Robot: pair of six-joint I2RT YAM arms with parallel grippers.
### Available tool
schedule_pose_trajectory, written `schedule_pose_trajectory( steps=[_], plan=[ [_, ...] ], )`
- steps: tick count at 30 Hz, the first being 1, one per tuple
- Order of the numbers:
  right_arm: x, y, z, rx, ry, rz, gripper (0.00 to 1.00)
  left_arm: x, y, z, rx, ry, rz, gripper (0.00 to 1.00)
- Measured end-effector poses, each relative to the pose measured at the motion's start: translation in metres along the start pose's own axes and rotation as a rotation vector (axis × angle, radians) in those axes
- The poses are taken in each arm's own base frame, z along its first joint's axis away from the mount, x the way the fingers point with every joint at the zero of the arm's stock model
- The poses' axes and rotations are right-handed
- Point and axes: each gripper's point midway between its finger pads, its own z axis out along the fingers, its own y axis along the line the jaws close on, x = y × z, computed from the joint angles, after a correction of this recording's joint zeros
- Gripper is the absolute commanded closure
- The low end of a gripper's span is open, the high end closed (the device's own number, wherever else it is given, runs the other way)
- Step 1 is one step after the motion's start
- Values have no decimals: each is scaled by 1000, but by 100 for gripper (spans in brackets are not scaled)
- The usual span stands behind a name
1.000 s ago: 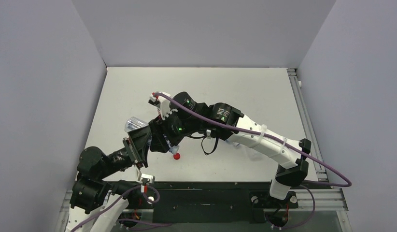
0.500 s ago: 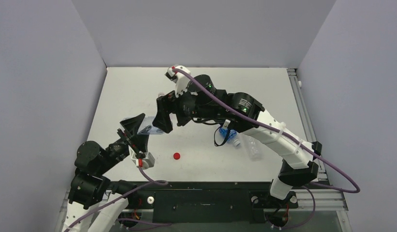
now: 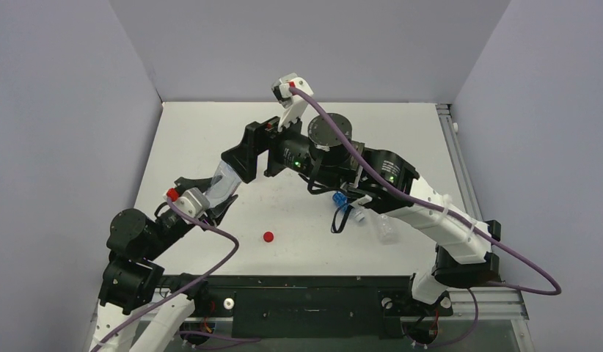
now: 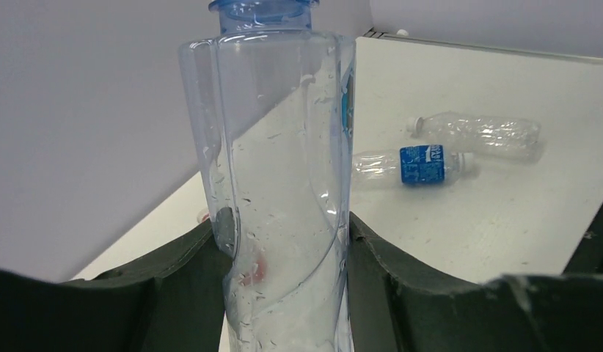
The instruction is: Unscrew the bottle caps
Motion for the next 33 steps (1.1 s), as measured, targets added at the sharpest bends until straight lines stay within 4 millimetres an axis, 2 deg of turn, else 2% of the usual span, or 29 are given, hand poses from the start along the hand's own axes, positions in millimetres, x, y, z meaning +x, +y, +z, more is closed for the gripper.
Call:
schedule_pose_trajectory(
  steps=[4,10,15,22,24,27,30,33],
  plan=[
    [7,7,15,3,1,-3,30,-2,-2,4,1,-3,-97,66],
    [25,1,33,46,30,-14,40,-12,-4,5,9,-40,-148,65],
    [21,-3,35,77,9,-10,46,-19,-5,5,17,-65,-154,65],
    [18,-2,41,78,-29,26,66,-21,-6,5,22,-73,-162,65],
    [17,1,41,66,-33,37,69,-21,-7,5,23,-73,-165,65],
    [15,4,41,56,-40,50,68,-23,-6,5,24,-81,-166,65],
    [15,6,43,51,-48,57,58,-24,-6,5,21,-84,-173,65],
    [19,7,45,48,-43,64,61,-27,-5,7,21,-96,-177,65]
  ],
)
